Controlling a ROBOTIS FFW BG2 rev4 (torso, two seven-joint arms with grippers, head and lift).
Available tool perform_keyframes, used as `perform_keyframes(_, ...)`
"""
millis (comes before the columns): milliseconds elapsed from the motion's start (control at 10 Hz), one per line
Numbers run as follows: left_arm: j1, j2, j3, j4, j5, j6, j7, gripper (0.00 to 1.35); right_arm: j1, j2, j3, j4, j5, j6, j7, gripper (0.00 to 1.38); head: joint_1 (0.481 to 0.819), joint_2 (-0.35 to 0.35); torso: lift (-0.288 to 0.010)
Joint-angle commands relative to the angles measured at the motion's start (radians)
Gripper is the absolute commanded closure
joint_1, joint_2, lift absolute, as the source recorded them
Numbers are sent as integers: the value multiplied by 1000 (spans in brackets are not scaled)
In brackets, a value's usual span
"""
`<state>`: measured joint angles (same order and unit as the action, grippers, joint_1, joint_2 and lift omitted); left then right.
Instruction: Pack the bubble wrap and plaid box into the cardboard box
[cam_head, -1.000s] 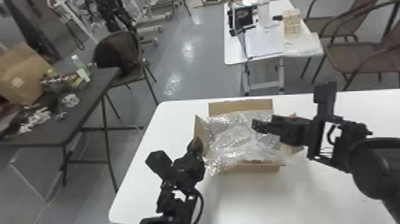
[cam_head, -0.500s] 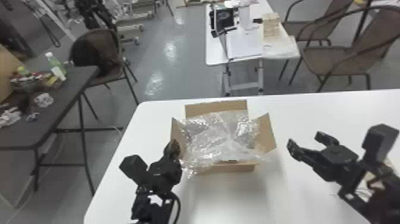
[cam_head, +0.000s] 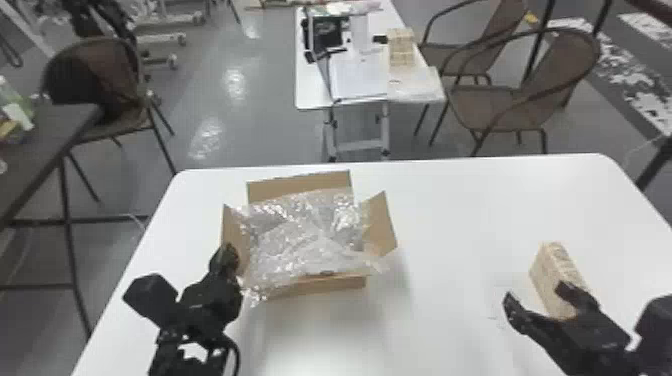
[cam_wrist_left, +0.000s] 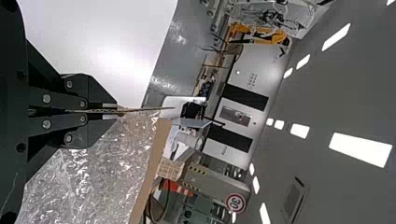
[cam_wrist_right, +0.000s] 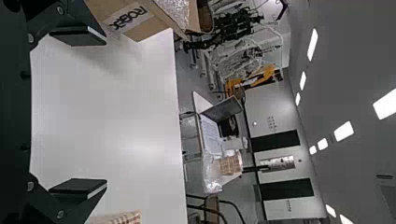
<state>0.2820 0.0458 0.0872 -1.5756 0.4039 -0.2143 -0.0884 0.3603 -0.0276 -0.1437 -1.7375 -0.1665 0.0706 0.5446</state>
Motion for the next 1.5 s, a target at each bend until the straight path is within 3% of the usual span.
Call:
perform_keyframes(0, 3, 0, 2, -1, 4, -2, 1, 1213, 57, 17, -37, -28, 18, -2, 0, 211, 695, 114, -44)
perform_keyframes(300, 19, 0, 8, -7, 12, -7, 7, 1213, 120, 28, -166, -45, 50, -43, 5, 206, 695, 72, -44)
perform_keyframes(600, 20, 0, 8, -6, 16, -7, 12, 1213, 80, 28, -272, 18, 59, -69, 32, 205, 695, -10, -44)
perform_keyframes(800, 19, 2, 5, -7, 20, -8, 12, 1213, 11, 28, -287, 91, 71, -69, 51, 205, 695, -51, -44)
perform_keyframes(1400, 14, 2, -4, -6, 20, -2, 15, 1213, -152, 28, -290, 254, 165, -48, 97, 208, 695, -54, -44)
